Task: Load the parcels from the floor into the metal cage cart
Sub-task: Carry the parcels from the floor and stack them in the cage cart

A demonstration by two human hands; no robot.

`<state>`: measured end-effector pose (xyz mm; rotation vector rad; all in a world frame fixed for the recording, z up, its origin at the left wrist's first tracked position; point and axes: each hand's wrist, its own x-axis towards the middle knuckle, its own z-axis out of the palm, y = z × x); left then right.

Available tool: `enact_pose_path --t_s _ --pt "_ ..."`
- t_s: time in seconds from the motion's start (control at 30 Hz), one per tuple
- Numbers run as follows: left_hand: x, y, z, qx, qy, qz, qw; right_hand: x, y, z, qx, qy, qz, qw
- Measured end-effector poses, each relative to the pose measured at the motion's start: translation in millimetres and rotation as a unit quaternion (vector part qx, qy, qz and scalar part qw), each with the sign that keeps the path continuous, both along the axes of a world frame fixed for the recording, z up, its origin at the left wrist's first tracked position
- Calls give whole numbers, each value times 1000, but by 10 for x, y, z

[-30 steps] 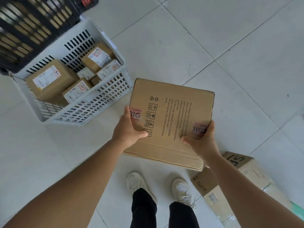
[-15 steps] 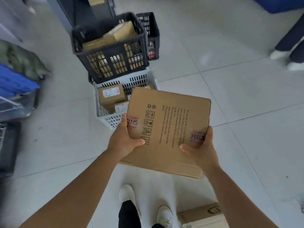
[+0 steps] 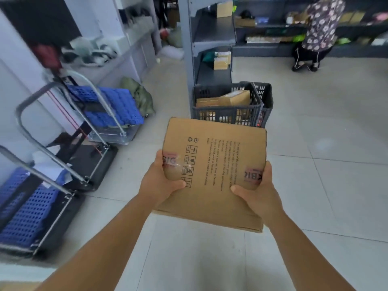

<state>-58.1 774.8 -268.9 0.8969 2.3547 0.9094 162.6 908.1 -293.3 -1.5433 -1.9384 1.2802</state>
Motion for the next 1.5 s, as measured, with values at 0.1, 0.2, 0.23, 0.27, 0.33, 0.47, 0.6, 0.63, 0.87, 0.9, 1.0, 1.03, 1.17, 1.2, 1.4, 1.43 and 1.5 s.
enact_pose_path --t_s 0.1,0.2,0.23,0.27,0.33,0.47,0.6,0.63,0.87,0.9,1.0,1.03,1.17,1.2,1.4,1.43,1.5 --pt "-178 -472 250 37 -1 47 998 -311 -286 295 11 11 38 999" --pt "-312 -1015 535 59 15 86 994 -603 -666 606 25 14 68 997" --pt "-355 -1216 636 63 19 98 993 -699 -820 717 27 14 84 996" --pt "-405 -1423 722 68 25 109 991 -792 -979 823 29 14 100 995" --pt "-499 -1840 879 81 41 134 987 -956 -1292 1032 37 23 131 990" --pt "-616 -2709 1207 120 55 188 973 -1268 -1990 1434 54 56 192 978" --pt "-715 -3545 1506 141 89 238 957 -1610 -2668 1743 78 88 240 964" --pt "-732 -3738 1589 146 92 251 952 -1694 -2833 1814 83 95 251 960" --pt "-841 -4973 2122 169 154 335 914 -2222 -3867 2295 120 155 324 926" --pt "-840 -5131 2186 173 165 344 908 -2291 -4000 2353 127 165 331 920" --pt "-830 -5578 2346 183 189 373 890 -2490 -4412 2501 133 184 364 903" --pt "-836 -5724 2383 183 195 383 884 -2559 -4544 2537 133 185 376 898" --pt "-888 -6277 2438 187 207 433 857 -2871 -5039 2620 125 196 425 875" --pt "-908 -6400 2437 185 209 444 852 -2956 -5155 2627 124 198 438 868" --pt "-1137 -7051 2380 167 220 515 811 -3639 -5800 2584 122 200 513 826" --pt "-1204 -7147 2372 163 222 525 805 -3776 -5898 2571 120 202 526 818" --pt "-1353 -7322 2370 156 223 543 794 -4039 -6090 2561 119 198 550 802"
